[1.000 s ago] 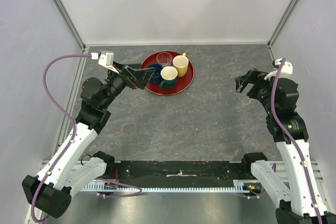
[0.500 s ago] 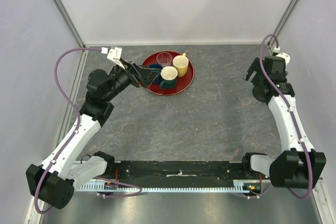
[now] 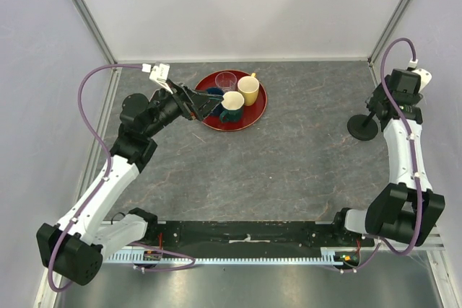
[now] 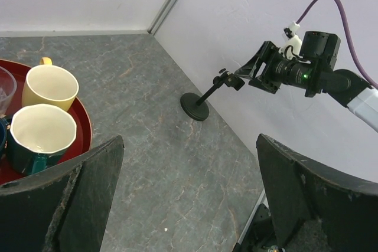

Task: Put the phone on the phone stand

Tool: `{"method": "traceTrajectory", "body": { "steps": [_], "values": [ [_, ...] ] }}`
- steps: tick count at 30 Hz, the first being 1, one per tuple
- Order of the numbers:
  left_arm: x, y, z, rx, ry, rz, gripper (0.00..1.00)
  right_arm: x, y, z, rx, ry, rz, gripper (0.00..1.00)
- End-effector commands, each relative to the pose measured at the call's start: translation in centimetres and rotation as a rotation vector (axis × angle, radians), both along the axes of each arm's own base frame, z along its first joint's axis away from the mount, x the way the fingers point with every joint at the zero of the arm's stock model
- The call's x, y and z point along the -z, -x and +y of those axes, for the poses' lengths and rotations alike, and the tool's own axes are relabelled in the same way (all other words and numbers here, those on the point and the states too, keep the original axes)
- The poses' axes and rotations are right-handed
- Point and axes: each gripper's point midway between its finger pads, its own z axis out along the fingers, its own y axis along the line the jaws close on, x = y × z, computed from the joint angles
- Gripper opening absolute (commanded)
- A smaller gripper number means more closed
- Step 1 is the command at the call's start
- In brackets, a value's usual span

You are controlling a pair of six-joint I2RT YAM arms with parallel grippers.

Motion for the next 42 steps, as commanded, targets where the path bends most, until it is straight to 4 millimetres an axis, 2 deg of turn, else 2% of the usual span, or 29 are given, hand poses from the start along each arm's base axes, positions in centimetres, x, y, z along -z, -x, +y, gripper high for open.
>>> {"method": "traceTrajectory", "body": {
  "steps": [1,6,11,13,17,23,27,29,36,39,40,42],
  "values": [
    [-2.2,0.4,-0.2,0.032,0.045,-0.030,1.00,-2.6,-2.6,-0.3,-0.047,0.011,-0.081,0.68],
    [-1.9,0.2,-0.3,0.034,0.045,-0.021,1.00,-1.9,-3.7,0.7,-0.117,-0.022,-0.070,0.68],
    [-1.5,0.0,-0.4,0.045,0.054,-0.005,1.00,-1.3,-4.1,1.4,-0.161,-0.044,-0.076,0.74],
    [-1.3,0.0,-0.6,0.061,0.060,0.010,1.00,-0.5,-4.4,1.3,-0.156,-0.054,-0.056,0.72],
    [-1.0,-0.4,-0.6,0.068,0.068,0.028,0.99,0.3,-5.1,0.8,-0.137,-0.056,-0.035,0.61],
    [-0.8,-0.7,-0.6,0.082,0.075,0.048,0.99,0.8,-6.1,0.3,-0.129,-0.054,-0.022,0.56],
    [-0.5,-0.9,-0.6,0.090,0.083,0.066,0.99,1.2,-6.1,0.6,-0.136,-0.071,-0.021,0.46],
    [-0.5,-1.0,-0.5,0.089,0.086,0.068,0.99,1.3,-6.0,1.0,-0.149,-0.083,-0.023,0.36],
    [-0.3,-1.1,-0.5,0.099,0.099,0.087,0.98,1.6,-4.7,1.1,-0.138,-0.075,-0.021,0.19],
    [-0.2,-1.3,-0.5,0.101,0.106,0.097,0.98,1.3,-4.3,1.4,-0.140,-0.077,-0.032,0.09],
    [-0.1,-1.3,-0.5,0.105,0.107,0.098,0.98,1.4,-4.3,2.0,-0.156,-0.103,-0.038,0.02],
    [-0.1,-1.4,-0.5,0.107,0.112,0.105,0.98,0.8,-4.2,2.8,-0.171,-0.118,-0.063,0.00]
  ]
}}
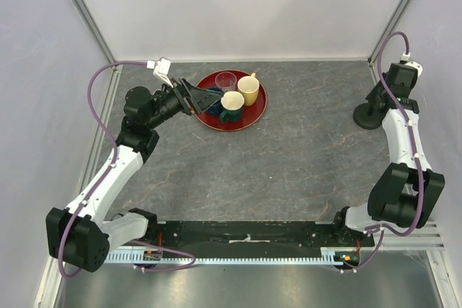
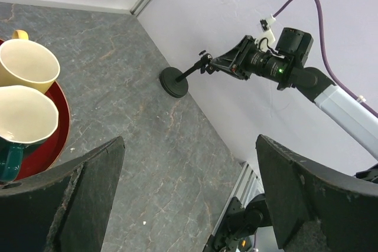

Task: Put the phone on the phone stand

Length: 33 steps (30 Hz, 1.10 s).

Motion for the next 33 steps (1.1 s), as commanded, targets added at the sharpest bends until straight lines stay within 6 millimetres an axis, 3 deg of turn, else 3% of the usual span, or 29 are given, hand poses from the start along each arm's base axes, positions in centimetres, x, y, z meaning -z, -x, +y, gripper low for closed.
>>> {"method": "traceTrajectory", "body": {
  "steps": [1,15,18,19,23,25,27,29,30,32,33],
  "values": [
    [-1.7,0.2,-0.1,0.031,0.049,-0.019,0.98,-0.4,0.9,2.7,-0.049,-0.072,-0.026,0.00],
    [-1.7,-0.1,0.3,0.026,0.052,-0.019,0.96,-5.4,2.7,11.6,-0.158,-0.205,-0.174,0.00],
    [-1.7,-0.2,0.4,0.025,0.054,-0.016,0.96,-5.7,3.8,15.7,-0.223,-0.272,-0.199,0.00],
    [-1.6,-0.3,0.4,0.023,0.054,-0.010,0.96,-5.6,4.3,18.1,-0.271,-0.298,-0.200,0.00],
    [-1.5,-0.5,0.5,0.027,0.057,-0.001,0.96,-5.9,6.2,22.9,-0.351,-0.318,-0.229,0.00],
    [-1.5,-0.4,0.5,0.030,0.056,-0.004,0.96,-6.4,6.7,23.5,-0.385,-0.251,-0.229,0.00],
    [-1.5,-0.4,0.4,0.036,0.055,-0.002,0.96,-7.6,6.8,22.4,-0.371,-0.175,-0.228,0.06],
    [-1.2,-0.6,0.3,0.040,0.053,0.006,0.96,-8.8,6.6,20.3,-0.329,-0.055,-0.226,0.22],
    [-1.4,-0.5,0.2,0.051,0.053,0.005,0.96,-8.7,6.7,19.3,-0.310,-0.024,-0.204,0.38],
    [-1.3,-0.5,0.0,0.062,0.053,0.011,0.96,-8.3,6.5,17.7,-0.292,0.026,-0.172,0.51],
    [-1.3,-0.5,0.0,0.068,0.053,0.013,0.96,-7.8,6.5,16.8,-0.284,0.031,-0.152,0.66]
  ]
}}
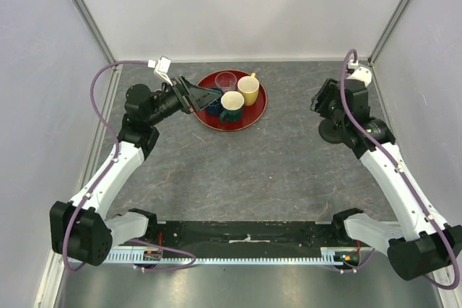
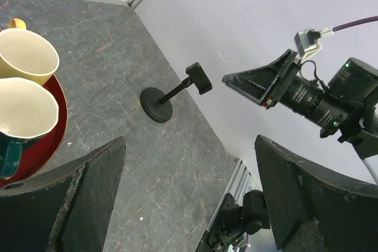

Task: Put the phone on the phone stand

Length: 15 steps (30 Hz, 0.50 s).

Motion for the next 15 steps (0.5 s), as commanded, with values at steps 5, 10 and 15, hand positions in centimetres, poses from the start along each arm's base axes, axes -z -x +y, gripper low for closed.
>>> {"method": "traceTrajectory", "body": {
  "steps": [5,10,15],
  "values": [
    [-2.2,0.7,-0.5,0.062,0.044,-0.029,0.96,3.4,-0.2,-10.5,0.173,0.115,0.114,0.74],
    [-2.3,0.8,-0.6,0.074,0.051,-0.026,0.96,5.7,-1.0,-11.9,0.189,0.101,0.136,0.70],
    [-2.2,0.7,-0.7,0.077,0.052,-0.024,0.95,6.9,-1.9,-12.2,0.203,0.099,0.152,0.62]
  ]
}}
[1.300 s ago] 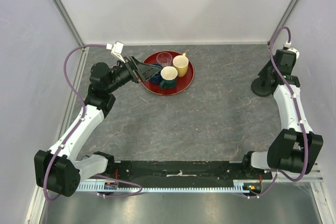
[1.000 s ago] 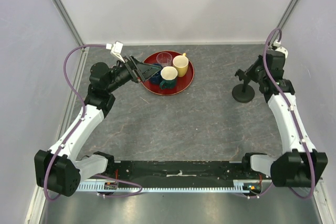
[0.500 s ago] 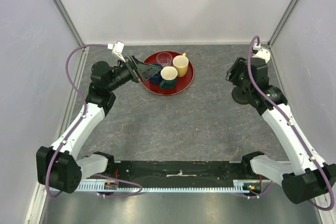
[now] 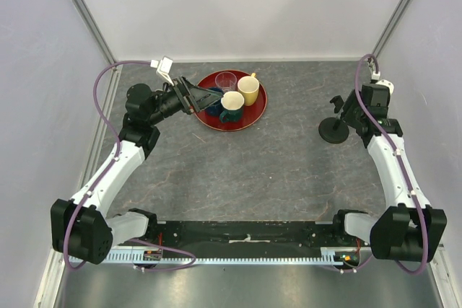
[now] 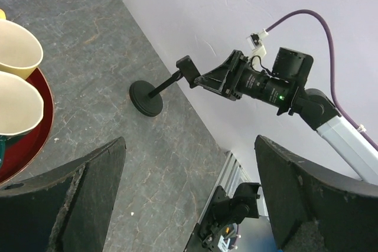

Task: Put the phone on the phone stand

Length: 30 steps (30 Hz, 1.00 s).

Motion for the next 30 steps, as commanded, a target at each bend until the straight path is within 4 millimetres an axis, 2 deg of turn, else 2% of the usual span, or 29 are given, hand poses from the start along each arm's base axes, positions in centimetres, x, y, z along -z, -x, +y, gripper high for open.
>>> {"method": "traceTrajectory", "body": {
  "steps": [1,8,9,11,12,13,14,17,18,20,21,22,24,26,27,29,30],
  "values": [
    [-2.4,0.3,-0.1,0.027,0.038,-0.046,0.95,-1.1,-1.8,-0.2,-0.008,0.011,-0.072,0.59],
    [-1.9,0.0,-0.3,0.037,0.040,-0.027,0.95,-1.0,-2.8,1.3,-0.115,-0.015,-0.093,0.36],
    [-1.7,-0.1,-0.5,0.043,0.040,-0.019,0.95,-0.9,-2.8,1.5,-0.126,-0.013,-0.091,0.23],
    [-1.7,-0.1,-0.6,0.057,0.041,-0.011,0.94,-0.9,-2.6,2.2,-0.161,-0.032,-0.087,0.03],
    [-1.5,-0.1,-0.7,0.060,0.040,-0.006,0.93,-0.9,-2.4,2.8,-0.184,-0.044,-0.088,0.00],
    [-1.4,-0.3,-0.7,0.059,0.038,-0.003,0.92,-1.7,-2.0,3.7,-0.217,-0.057,-0.113,0.00],
    [-1.2,-0.4,-0.7,0.062,0.036,0.003,0.92,-1.4,-1.5,4.5,-0.241,-0.068,-0.106,0.00],
    [-0.7,-0.5,-1.1,0.082,0.040,0.035,0.90,-3.1,0.0,8.2,-0.335,-0.078,-0.131,0.00],
    [-0.7,-0.5,-1.2,0.090,0.043,0.037,0.89,-3.5,0.6,10.4,-0.374,-0.111,-0.137,0.00],
    [-0.5,-0.5,-1.4,0.102,0.038,0.042,0.86,-4.8,1.7,13.1,-0.436,-0.175,-0.173,0.00],
    [-0.4,-0.5,-1.6,0.105,0.037,0.042,0.85,-5.0,2.6,15.6,-0.487,-0.251,-0.174,0.00],
    [-0.3,-0.5,-1.6,0.105,0.037,0.045,0.83,-5.6,3.3,16.7,-0.512,-0.296,-0.192,0.00],
    [0.0,-0.4,-1.9,0.114,0.038,0.058,0.80,-5.8,4.3,19.4,-0.574,-0.362,-0.209,0.00],
    [-0.1,-0.3,-2.1,0.119,0.034,0.050,0.77,-6.2,4.7,20.9,-0.575,-0.403,-0.241,0.00],
    [0.3,0.0,-2.6,0.127,0.025,0.063,0.75,-6.2,5.5,22.5,-0.614,-0.407,-0.241,0.00],
    [0.8,-0.5,-3.1,0.075,-0.026,0.059,0.67,-5.8,5.4,23.3,-0.594,-0.386,-0.249,0.00],
    [2.7,0.6,-4.2,0.082,-0.091,0.140,0.63,-5.7,6.2,24.8,-0.630,-0.386,-0.244,0.00]
  ]
}}
